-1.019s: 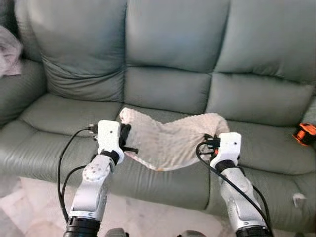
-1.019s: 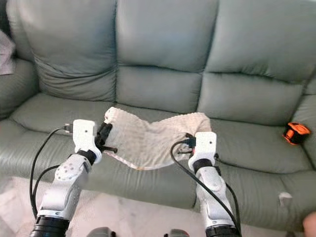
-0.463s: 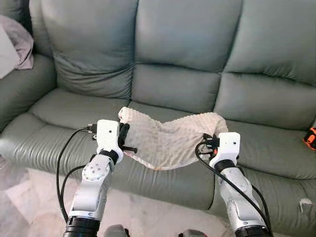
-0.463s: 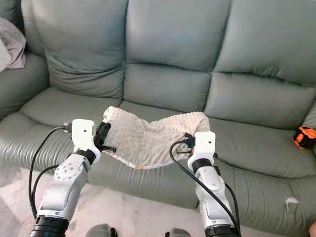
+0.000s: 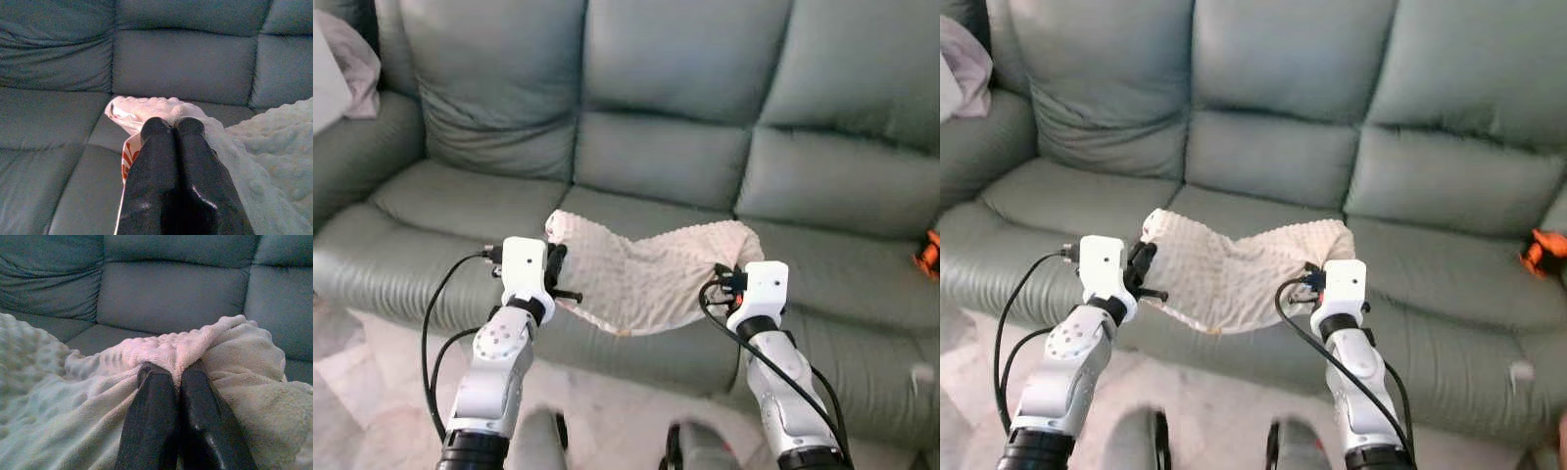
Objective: Move the pillow to the sofa
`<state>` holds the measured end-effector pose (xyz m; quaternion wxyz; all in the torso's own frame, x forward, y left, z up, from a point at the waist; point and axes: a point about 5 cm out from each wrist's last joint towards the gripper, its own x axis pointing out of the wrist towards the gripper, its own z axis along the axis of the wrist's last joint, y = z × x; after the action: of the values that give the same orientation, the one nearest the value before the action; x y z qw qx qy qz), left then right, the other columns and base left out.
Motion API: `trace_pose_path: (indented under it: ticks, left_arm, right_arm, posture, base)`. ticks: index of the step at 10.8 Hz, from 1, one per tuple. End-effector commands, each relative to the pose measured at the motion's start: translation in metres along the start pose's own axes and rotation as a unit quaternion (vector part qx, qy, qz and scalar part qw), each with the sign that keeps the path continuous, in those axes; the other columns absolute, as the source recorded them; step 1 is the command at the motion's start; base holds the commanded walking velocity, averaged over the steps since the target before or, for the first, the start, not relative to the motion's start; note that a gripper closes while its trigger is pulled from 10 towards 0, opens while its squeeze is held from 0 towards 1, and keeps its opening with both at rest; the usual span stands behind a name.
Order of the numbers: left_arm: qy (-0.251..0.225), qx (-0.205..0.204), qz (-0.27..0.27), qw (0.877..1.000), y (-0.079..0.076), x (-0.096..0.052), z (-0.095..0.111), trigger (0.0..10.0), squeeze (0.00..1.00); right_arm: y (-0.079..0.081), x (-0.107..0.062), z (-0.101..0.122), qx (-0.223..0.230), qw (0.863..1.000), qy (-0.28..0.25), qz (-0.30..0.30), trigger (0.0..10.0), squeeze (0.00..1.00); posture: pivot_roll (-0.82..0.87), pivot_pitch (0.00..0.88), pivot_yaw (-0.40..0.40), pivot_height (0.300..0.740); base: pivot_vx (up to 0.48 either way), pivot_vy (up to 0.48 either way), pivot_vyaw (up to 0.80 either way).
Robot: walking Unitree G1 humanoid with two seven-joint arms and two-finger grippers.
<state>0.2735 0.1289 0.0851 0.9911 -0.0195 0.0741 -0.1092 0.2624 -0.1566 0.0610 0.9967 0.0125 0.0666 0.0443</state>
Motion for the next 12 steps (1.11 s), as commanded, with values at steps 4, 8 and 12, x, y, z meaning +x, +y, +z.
trace_pose_path:
  ticks: [4,8,12]
  left_arm:
    - [-0.018,0.001,-0.015,1.000,-0.002,0.005,0.010,10.0,0.00]
    - [-0.026,-0.010,-0.022,0.999,-0.007,0.003,0.010,10.0,0.00]
    - [-0.032,-0.014,-0.028,0.999,-0.010,0.004,0.013,10.0,0.00]
  right_arm:
    - [-0.003,0.002,0.009,0.005,1.000,-0.023,-0.016,10.0,0.00]
    - [-0.011,0.005,0.012,0.001,0.999,-0.028,-0.028,10.0,0.00]
    - [-0.010,0.004,0.013,0.001,0.999,-0.033,-0.029,10.0,0.00]
  posture:
    - [-0.02,0.000,-0.001,0.645]
    - [-0.02,0.000,0.001,0.645]
    - [-0.02,0.000,0.007,0.645]
  base:
    - [0.000,0.000,0.00]
    - [0.000,0.000,0.00]
    - [0.129,0.000,0.00]
